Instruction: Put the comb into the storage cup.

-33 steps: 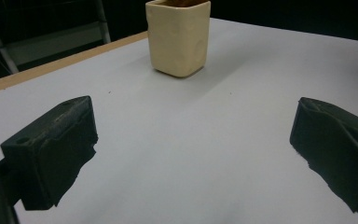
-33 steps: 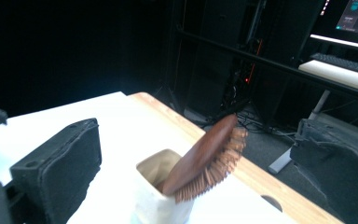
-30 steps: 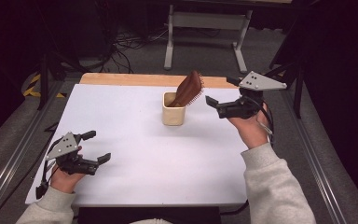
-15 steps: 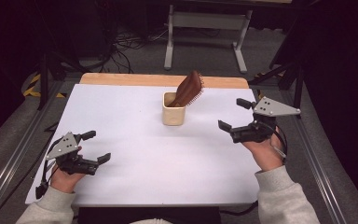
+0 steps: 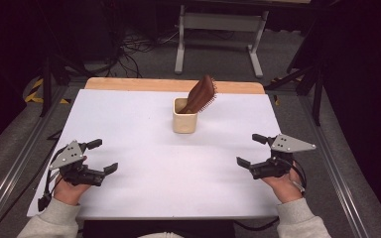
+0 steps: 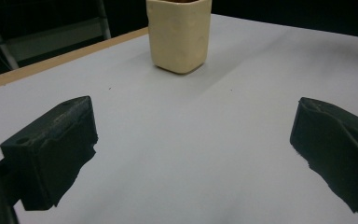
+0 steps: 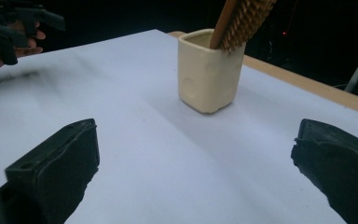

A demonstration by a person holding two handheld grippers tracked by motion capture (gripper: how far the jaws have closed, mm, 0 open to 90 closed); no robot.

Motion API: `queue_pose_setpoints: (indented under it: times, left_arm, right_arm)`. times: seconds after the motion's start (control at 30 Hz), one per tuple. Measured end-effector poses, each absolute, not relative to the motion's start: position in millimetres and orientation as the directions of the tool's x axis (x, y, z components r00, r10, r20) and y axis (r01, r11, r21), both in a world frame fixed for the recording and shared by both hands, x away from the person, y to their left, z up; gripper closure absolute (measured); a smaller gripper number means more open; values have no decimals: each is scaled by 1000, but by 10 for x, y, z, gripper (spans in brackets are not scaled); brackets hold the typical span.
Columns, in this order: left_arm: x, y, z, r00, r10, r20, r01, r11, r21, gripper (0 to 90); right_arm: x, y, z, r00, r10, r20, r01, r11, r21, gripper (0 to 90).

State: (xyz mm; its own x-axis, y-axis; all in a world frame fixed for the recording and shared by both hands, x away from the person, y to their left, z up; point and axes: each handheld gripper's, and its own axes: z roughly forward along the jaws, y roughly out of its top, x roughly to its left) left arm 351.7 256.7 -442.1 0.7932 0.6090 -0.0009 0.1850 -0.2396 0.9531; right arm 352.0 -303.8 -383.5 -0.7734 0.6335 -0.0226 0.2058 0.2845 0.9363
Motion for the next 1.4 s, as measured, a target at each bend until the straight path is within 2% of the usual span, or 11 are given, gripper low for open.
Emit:
queue_pose_setpoints:
  times: [0.2,0.5,0.8,1.17,1.4]
  left_arm:
    - [3521,2561,-4430,796,606,-6,192,-243,951,18]
    - [3539,2573,-4456,788,615,-6,212,-262,941,13]
    - [3552,2609,-4525,766,641,-49,245,-220,944,7]
    - [3588,2620,-4621,755,651,-83,274,-197,941,4]
    - [3579,2663,-4614,756,640,-141,279,-119,953,1]
  right_arm:
    - [3499,-3088,-4124,-766,643,8,242,277,930,6]
    - [3474,-3068,-4367,-794,608,12,247,304,920,6]
    - [3443,-3016,-4616,-761,648,19,279,301,912,5]
    - [3406,-3035,-4595,-751,661,-2,245,282,928,5]
    - [3396,-3062,-4576,-736,676,-19,229,275,934,8]
